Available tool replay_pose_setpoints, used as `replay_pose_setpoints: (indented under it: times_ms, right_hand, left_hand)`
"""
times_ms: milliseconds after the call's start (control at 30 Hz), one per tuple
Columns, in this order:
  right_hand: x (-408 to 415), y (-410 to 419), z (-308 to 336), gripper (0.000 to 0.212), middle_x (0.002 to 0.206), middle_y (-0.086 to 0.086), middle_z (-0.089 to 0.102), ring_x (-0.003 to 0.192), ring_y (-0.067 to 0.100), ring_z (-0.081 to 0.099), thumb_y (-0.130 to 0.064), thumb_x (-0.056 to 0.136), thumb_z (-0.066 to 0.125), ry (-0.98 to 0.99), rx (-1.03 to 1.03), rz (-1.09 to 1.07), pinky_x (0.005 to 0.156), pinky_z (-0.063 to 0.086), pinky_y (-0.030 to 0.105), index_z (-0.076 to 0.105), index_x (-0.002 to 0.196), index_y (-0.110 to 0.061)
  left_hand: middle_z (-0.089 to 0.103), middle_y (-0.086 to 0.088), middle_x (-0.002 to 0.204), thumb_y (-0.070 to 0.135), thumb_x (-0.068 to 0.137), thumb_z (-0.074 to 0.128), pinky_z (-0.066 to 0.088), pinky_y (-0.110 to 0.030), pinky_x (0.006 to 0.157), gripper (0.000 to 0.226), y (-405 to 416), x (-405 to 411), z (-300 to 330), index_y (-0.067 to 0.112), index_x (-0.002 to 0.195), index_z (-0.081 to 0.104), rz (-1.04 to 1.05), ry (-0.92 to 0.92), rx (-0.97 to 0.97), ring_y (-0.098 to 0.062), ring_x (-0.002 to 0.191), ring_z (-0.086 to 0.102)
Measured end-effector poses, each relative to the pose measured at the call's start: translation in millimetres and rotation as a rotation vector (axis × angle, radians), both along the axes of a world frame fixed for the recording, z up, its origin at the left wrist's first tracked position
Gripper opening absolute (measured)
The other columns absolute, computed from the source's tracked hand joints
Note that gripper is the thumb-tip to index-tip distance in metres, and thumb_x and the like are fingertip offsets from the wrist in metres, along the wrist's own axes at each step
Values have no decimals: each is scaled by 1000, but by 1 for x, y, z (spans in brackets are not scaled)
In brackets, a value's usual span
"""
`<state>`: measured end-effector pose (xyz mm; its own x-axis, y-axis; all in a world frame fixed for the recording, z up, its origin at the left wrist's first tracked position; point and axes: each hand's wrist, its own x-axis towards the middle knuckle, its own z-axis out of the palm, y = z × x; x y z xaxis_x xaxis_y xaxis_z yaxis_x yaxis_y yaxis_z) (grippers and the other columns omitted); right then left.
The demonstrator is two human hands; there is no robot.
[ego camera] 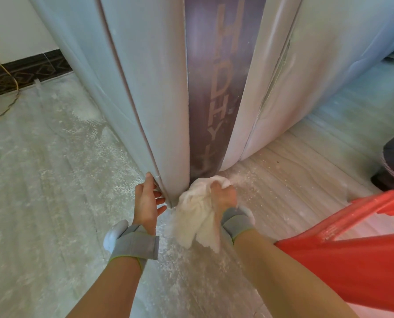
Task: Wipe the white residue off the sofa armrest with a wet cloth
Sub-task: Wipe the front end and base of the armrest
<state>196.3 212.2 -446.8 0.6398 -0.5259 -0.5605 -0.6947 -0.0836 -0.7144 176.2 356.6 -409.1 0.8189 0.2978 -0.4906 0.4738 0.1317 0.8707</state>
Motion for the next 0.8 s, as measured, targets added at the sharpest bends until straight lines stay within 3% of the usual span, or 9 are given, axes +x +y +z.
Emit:
replay_pose_setpoints:
  times_ms: [133, 200, 300, 367, 467, 567, 667, 733, 800]
  right_hand:
    - [-33, 18, 24, 35, 99, 3, 53, 95, 25, 53, -28, 94, 51, -351, 33, -60, 81, 38, 27, 43, 121, -7]
    - [-38, 32, 26, 34, 103, 3, 52, 103, 28, 54, -26, 94, 50, -392, 64, 2, 81, 36, 23, 40, 123, -9]
    - [-27, 44, 22, 48, 128, 14, 50, 121, 29, 47, -24, 98, 43, -284, 152, 0, 91, 33, 21, 27, 138, -4]
    - [-18, 41, 11, 47, 132, 17, 49, 123, 30, 47, -24, 98, 41, -158, 177, -20, 95, 34, 26, 30, 138, 0]
    - [-12, 29, -2, 43, 123, 23, 55, 119, 36, 51, -25, 96, 43, 52, 302, 65, 96, 43, 38, 45, 128, 5]
    - [-7, 10, 1, 41, 100, 16, 59, 119, 36, 52, -22, 95, 46, 76, 256, 15, 95, 43, 39, 49, 125, 6]
    - [2, -10, 21, 39, 122, 16, 56, 116, 31, 52, -24, 97, 44, -84, 18, -201, 90, 38, 30, 47, 126, 1]
    - [2, -13, 38, 37, 119, 14, 59, 111, 29, 54, -28, 95, 49, -309, -33, -244, 85, 37, 27, 50, 124, -5]
    - [-1, -7, 46, 32, 110, 14, 62, 101, 29, 56, -30, 93, 53, -453, -146, -156, 78, 37, 27, 52, 116, -7]
  left_hand:
    - [57, -8, 99, 51, 95, 34, 47, -36, 80, 53, 0, 1, 0, 6, 121, 47, -7, 2, 8, -18, 82, 56]
    - [57, -7, 96, 51, 95, 34, 47, -36, 80, 52, -2, 1, 0, 8, 120, 47, 3, 1, 4, -17, 80, 56]
    - [55, -3, 92, 50, 96, 32, 46, -37, 80, 48, -5, 0, 1, 10, 119, 45, 12, -10, 0, -15, 79, 54]
    - [54, -2, 92, 50, 96, 32, 46, -37, 81, 44, -6, -1, 1, 12, 116, 44, 18, -20, 2, -15, 79, 54]
    - [54, -1, 91, 50, 96, 32, 45, -38, 81, 43, -7, -1, 2, 13, 115, 44, 31, -20, -2, -14, 79, 54]
    - [54, -1, 91, 51, 96, 32, 46, -38, 83, 43, -7, -1, 0, 14, 113, 44, 29, -18, 6, -15, 82, 54]
    - [56, -2, 93, 53, 95, 32, 45, -38, 84, 47, -2, -1, -3, 13, 115, 45, 7, -12, 4, -19, 89, 56]
    - [56, -3, 93, 53, 95, 32, 44, -37, 83, 49, -2, 0, -4, 12, 116, 46, 11, -8, 9, -21, 91, 55]
    - [56, -3, 93, 53, 95, 31, 44, -37, 82, 51, -3, 1, -7, 10, 119, 46, 26, -4, 17, -20, 87, 55]
